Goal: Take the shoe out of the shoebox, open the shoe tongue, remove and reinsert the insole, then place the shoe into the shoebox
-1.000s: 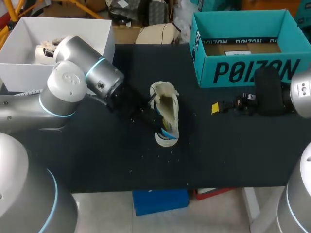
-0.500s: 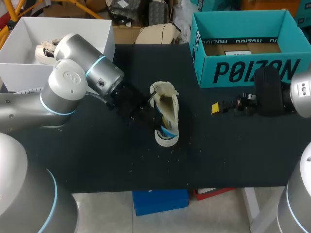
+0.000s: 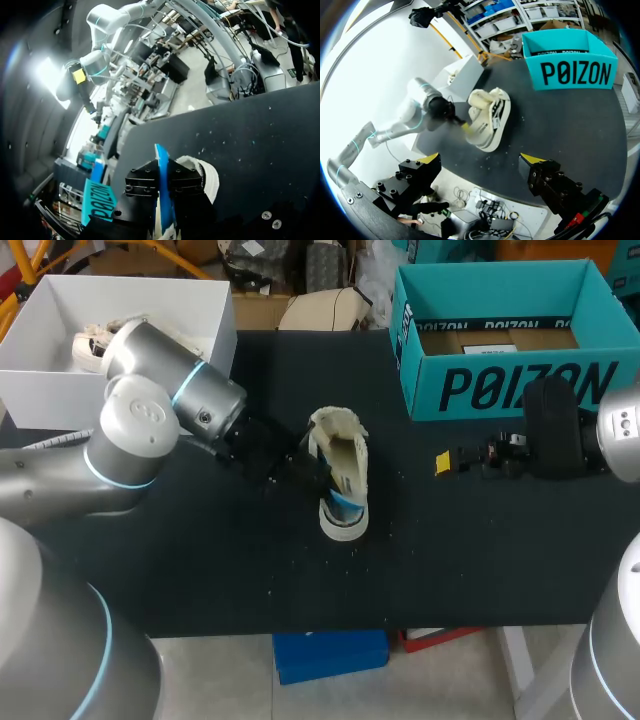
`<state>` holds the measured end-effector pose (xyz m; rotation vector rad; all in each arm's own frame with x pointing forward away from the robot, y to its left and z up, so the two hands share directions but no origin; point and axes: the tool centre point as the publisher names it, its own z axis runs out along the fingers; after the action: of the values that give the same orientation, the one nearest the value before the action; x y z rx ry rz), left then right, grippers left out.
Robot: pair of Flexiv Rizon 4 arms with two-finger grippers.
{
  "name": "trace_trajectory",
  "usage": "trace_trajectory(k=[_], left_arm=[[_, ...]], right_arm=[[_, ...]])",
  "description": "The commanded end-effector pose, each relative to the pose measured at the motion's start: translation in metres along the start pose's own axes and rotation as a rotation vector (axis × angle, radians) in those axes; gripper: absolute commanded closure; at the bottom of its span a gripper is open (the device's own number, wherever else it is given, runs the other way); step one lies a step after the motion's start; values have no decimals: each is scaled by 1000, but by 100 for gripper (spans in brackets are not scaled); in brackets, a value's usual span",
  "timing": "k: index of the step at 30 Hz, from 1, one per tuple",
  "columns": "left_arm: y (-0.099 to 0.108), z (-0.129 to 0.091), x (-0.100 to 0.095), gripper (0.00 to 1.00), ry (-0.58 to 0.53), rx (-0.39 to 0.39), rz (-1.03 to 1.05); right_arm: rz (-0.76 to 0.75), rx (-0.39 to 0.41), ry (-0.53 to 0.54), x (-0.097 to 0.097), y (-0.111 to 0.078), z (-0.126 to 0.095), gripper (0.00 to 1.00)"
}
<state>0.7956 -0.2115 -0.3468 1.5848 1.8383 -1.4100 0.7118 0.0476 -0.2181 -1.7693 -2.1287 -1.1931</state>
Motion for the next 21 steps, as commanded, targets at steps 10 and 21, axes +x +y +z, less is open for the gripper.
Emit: trace_trajectory(k=[10,21], left_arm=[[27,2,2,100,38,-96,1],[28,10,6,93,93,-109,6]], right_arm=[[0,-3,1,0,-1,1,0],[0,-3,1,0,-1,1,0]])
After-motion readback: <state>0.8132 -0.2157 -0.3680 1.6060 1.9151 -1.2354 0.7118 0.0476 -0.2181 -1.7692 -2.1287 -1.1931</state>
